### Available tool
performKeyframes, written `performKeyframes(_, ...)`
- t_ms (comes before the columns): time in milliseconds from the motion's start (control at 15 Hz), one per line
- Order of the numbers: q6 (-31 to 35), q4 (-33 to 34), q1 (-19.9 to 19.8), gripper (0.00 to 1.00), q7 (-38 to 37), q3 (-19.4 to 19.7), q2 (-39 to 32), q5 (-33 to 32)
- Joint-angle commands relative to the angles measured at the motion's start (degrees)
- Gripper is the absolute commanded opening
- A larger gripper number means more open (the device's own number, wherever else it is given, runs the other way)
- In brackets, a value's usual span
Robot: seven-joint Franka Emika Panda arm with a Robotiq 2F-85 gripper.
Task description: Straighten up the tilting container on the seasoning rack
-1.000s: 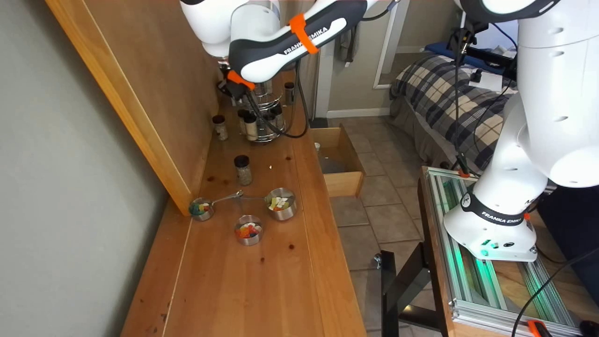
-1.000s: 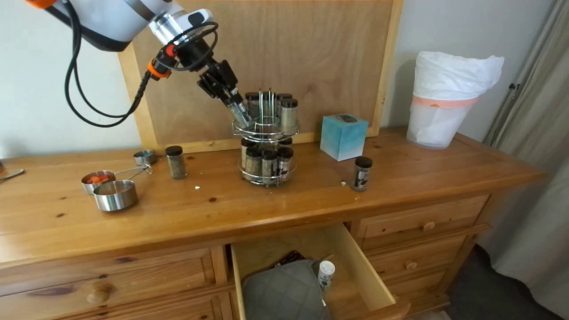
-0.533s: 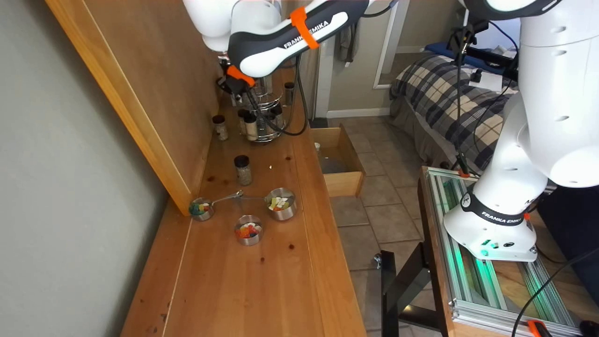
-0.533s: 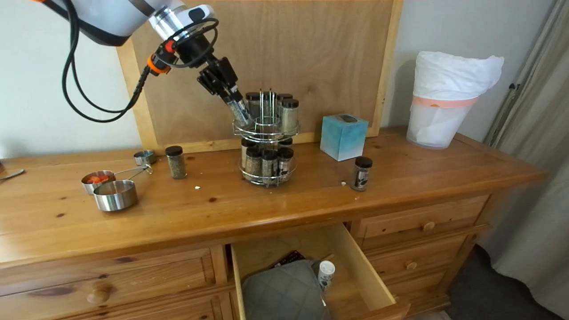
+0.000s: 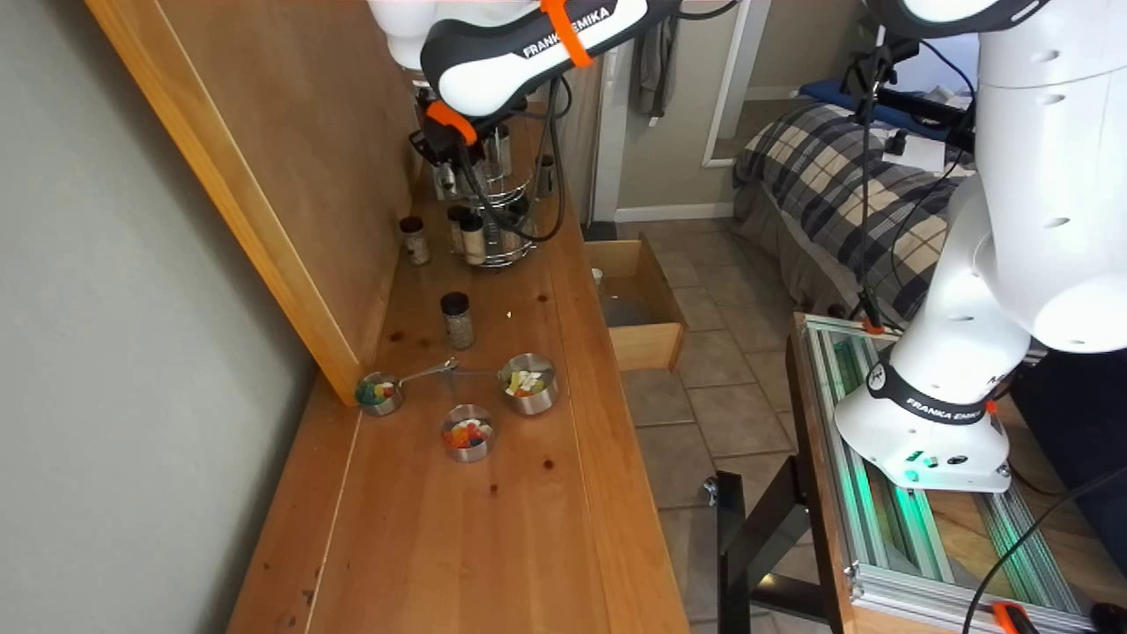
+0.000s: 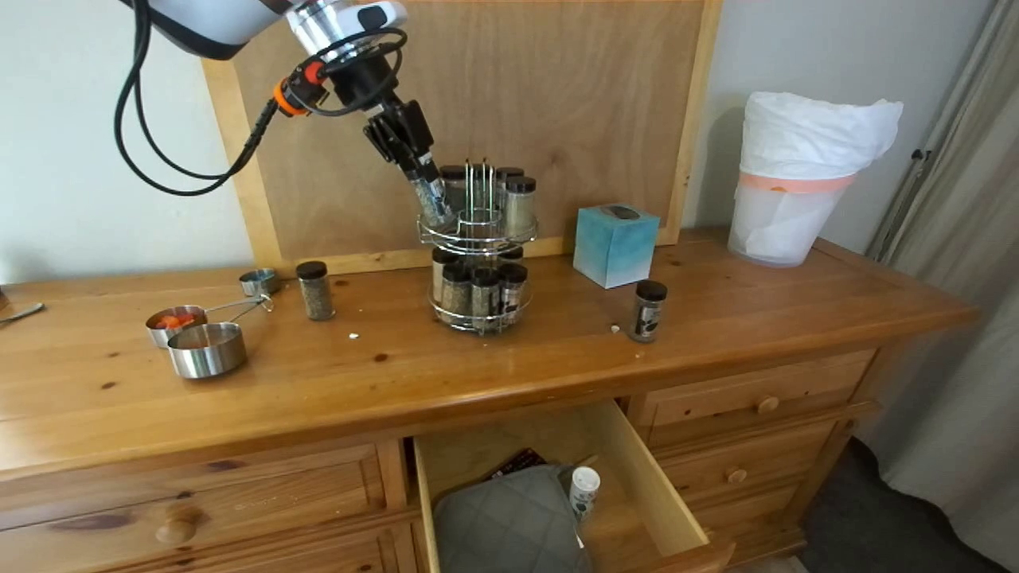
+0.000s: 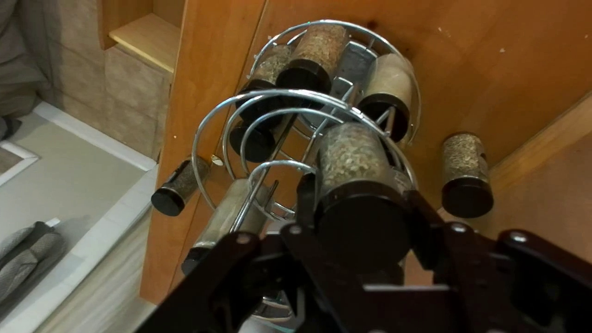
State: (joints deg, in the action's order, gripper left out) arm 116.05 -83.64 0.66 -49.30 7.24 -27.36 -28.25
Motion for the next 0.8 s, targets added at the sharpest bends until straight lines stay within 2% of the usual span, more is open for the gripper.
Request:
performKeyframes(0,-0.8,1.4,-1.6,0.25,5.0,0.0,0.8,7.3)
performKeyframes(267,-1.4,1.9,-3.5,0.25,8.7,0.4,0.7,13.7)
performKeyframes(600,-1.9,2.2,-4.7,0.25,11.3,1.1,0.6,18.3)
performKeyframes(733,-2.2,2.2,-4.7,0.76,12.0,1.3,0.7,19.1)
